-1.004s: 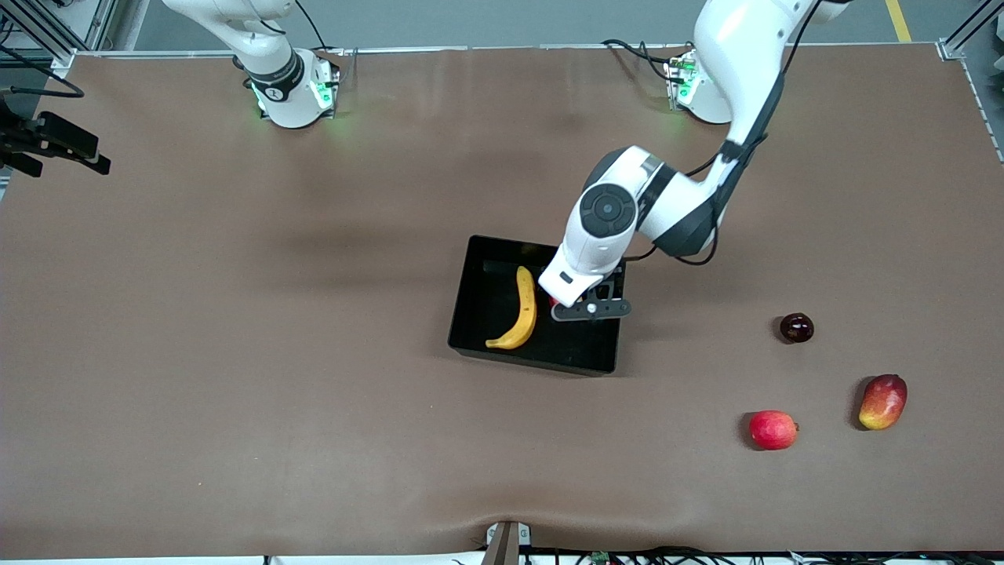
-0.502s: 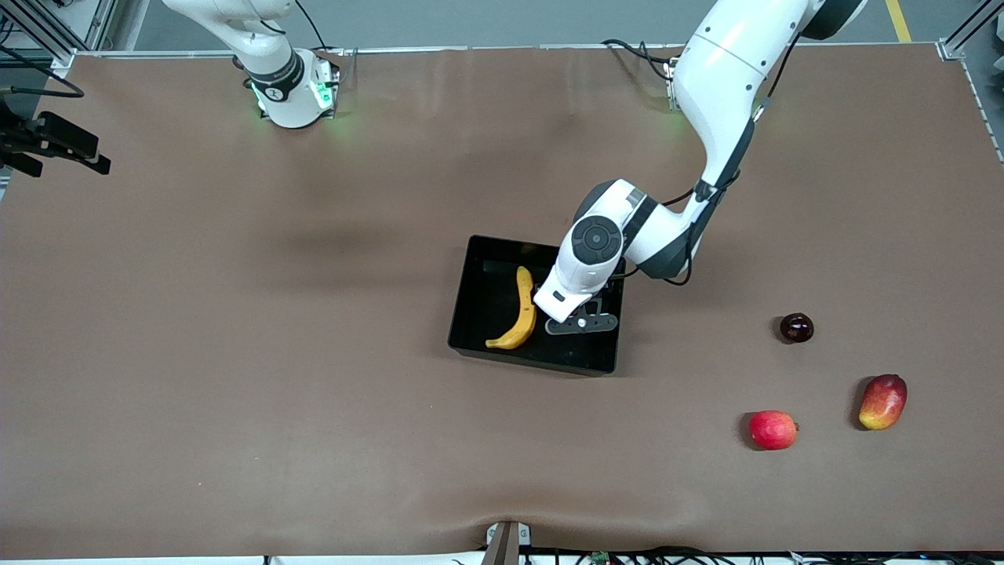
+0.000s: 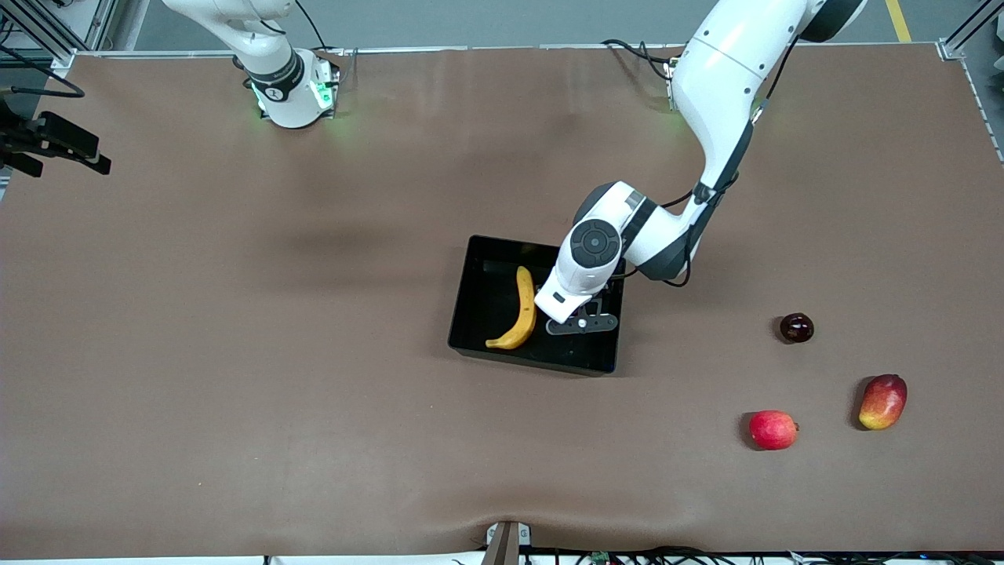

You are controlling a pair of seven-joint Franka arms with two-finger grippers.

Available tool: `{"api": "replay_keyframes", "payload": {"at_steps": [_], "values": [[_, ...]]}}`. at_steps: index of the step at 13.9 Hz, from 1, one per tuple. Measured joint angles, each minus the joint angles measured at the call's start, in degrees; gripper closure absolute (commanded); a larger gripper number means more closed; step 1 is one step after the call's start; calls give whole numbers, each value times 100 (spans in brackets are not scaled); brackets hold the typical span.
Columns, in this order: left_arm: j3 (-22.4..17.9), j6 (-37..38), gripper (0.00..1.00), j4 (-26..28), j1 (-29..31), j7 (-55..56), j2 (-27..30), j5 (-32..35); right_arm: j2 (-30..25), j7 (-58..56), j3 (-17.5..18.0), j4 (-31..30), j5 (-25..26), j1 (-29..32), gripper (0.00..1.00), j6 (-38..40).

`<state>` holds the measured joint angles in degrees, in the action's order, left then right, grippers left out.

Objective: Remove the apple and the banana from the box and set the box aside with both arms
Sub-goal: 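Lift the apple out of the box and carry it toward the fruits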

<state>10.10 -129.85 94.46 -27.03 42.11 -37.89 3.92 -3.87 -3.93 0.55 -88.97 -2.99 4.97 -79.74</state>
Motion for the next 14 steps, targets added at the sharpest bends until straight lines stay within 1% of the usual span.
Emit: {"api": "replay_keyframes", "payload": {"at_steps": [2, 4, 6, 8, 11, 14], "values": [[-12, 261, 100, -87, 31, 0, 367, 0, 0, 0, 1, 0, 0, 0, 0, 1], [-51, 572, 100, -162, 146, -84, 891, 6, 0, 0, 2, 0, 0, 0, 0, 3], [-64, 890, 100, -226, 468, -378, 1424, 6, 0, 0, 1, 0, 0, 0, 0, 3], [-71, 1204, 100, -273, 906, -920, 1766, 6, 0, 0, 0, 0, 0, 1, 0, 3], [-90, 1350, 100, -249, 1656, -1988, 1840, 6, 21, 0, -3, -1, 0, 2, 0, 3], [-128, 1320, 100, -186, 2517, -3342, 1600, 20, 44, 0, -6, -1, 0, 4, 0, 3]]}}
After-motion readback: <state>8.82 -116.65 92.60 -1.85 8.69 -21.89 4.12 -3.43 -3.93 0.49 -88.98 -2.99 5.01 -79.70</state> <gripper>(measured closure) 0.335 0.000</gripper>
